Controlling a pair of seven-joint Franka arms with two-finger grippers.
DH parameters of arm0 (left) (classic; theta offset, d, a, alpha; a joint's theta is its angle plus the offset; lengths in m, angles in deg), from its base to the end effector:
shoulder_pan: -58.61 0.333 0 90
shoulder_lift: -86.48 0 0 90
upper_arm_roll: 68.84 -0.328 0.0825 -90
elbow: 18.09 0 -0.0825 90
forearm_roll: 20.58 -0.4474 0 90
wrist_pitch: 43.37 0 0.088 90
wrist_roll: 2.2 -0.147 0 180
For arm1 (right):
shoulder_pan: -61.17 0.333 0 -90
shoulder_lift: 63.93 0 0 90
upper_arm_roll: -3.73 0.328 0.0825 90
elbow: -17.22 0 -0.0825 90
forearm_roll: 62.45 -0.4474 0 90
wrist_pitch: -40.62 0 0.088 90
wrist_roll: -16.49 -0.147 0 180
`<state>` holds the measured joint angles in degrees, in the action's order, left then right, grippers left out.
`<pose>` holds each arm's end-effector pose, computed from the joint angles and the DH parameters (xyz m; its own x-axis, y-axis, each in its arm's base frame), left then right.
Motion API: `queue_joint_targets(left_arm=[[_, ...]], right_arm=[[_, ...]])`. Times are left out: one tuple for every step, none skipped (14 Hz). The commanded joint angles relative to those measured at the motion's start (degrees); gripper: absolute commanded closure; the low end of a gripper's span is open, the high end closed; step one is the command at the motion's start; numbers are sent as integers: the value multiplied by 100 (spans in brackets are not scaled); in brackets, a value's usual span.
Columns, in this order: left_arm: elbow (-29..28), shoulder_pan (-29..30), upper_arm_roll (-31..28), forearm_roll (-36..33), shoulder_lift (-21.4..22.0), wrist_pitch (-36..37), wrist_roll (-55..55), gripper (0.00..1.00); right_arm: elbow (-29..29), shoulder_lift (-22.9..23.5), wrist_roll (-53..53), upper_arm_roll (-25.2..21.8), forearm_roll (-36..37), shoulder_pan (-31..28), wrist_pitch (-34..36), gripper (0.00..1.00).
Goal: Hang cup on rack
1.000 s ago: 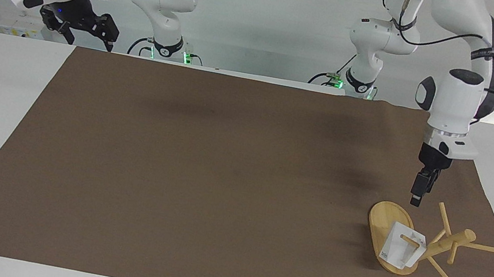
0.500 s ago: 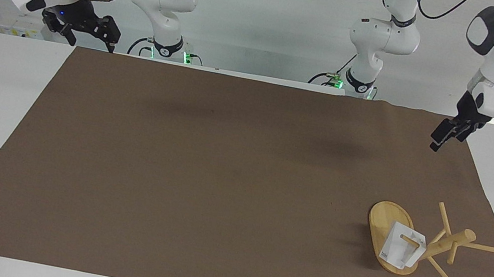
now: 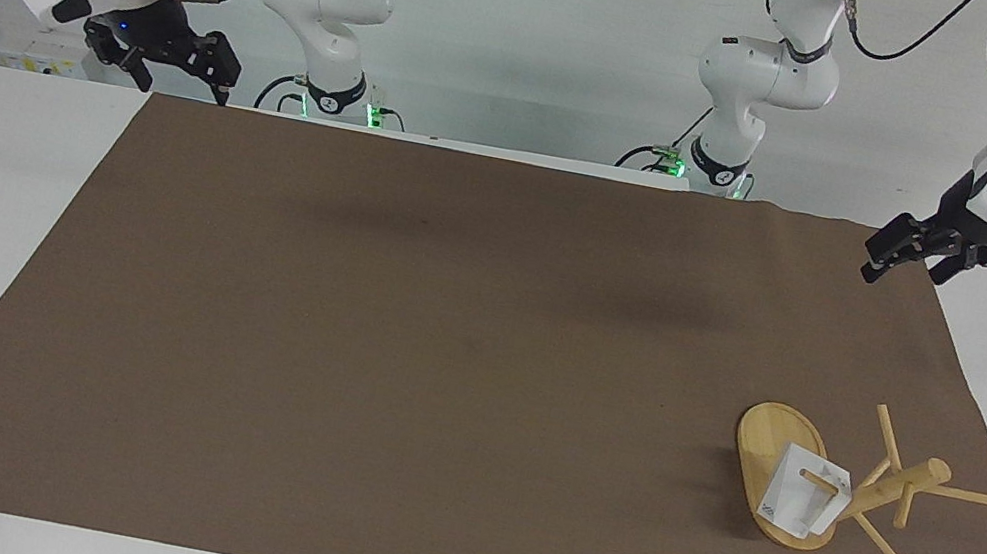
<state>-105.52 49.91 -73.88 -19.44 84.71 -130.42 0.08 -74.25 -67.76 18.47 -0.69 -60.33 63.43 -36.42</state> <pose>0.6197 -0.0434 0.5969 0.9990 -0.0250 -0.0380 -0.0244 -0.9996 0.0157 0.5629 -0.0286 0.6059 0.9827 -0.0097 -0.1850 -0.0051 -0.9997 0.0254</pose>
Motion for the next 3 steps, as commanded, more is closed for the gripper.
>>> queue_joint_targets(left_arm=[[313,-35,-75,-35,-148,355,-447,0],[313,-8,-84,-35,-148,364,-438,0],[313,-8,-93,-36,-157,381,-438,0]], right_arm=[[-108,-65,-31,-14,25,19,-110,0],[-108,-65,-31,-14,25,19,-110,0],[-108,-65,-31,-14,25,19,-110,0]])
